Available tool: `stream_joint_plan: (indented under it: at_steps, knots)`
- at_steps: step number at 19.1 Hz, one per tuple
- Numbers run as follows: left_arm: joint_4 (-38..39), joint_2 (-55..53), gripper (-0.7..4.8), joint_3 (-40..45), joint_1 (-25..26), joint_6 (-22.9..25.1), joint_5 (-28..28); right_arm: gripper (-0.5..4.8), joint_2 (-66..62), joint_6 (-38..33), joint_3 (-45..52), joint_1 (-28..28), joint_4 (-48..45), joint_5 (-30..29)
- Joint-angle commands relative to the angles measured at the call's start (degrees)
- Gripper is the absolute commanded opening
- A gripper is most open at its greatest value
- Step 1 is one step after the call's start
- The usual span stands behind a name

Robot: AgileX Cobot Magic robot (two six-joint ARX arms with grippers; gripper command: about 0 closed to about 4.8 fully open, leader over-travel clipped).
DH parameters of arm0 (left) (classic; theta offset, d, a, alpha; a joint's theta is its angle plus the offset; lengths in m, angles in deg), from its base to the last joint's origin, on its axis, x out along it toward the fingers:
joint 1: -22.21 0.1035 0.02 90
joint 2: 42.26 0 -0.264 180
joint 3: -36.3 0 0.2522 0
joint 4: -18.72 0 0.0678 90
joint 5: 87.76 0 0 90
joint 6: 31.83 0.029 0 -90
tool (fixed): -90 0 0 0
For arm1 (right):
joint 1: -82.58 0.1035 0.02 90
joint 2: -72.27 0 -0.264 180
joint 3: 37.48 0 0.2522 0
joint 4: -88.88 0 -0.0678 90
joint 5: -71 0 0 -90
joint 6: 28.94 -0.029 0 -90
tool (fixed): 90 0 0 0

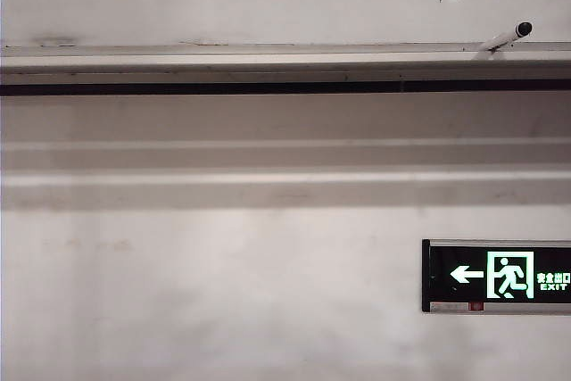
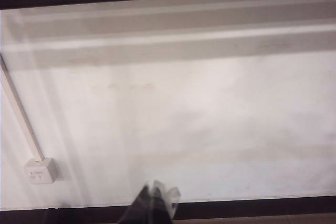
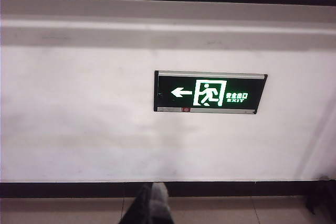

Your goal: Take a marker from the whiteboard tray, write "Hi!" on the whiteboard, and then put the marker back vertically into the whiteboard tray.

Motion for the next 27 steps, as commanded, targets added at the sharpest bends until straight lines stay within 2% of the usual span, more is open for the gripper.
stream_joint_plan:
  at_steps: [1, 11, 20, 27]
  knots:
    - [-0.87, 0.07, -0.05, -0.02, 0.0, 0.22, 0.02, -0.01, 0.09, -0.2, -0.31, 0.09, -0.9, 0.07]
    - [-0.87, 0.07, -0.05, -0.02, 0.0, 0.2, 0.0, -0.01, 0.09, -0.2, 1.97, -0.04, -1.31, 1.36]
    - [-0.85, 0.07, -0.05, -0.02, 0.0, 0.22, 0.02, -0.01, 0.11, -0.22, 13.22, -0.07, -20.22, 1.16]
    - [-0.79, 0.07, -0.05, -0.02, 0.0, 0.22, 0.02, -0.01, 0.11, -0.2, 13.4, -0.07, -20.41, 1.2]
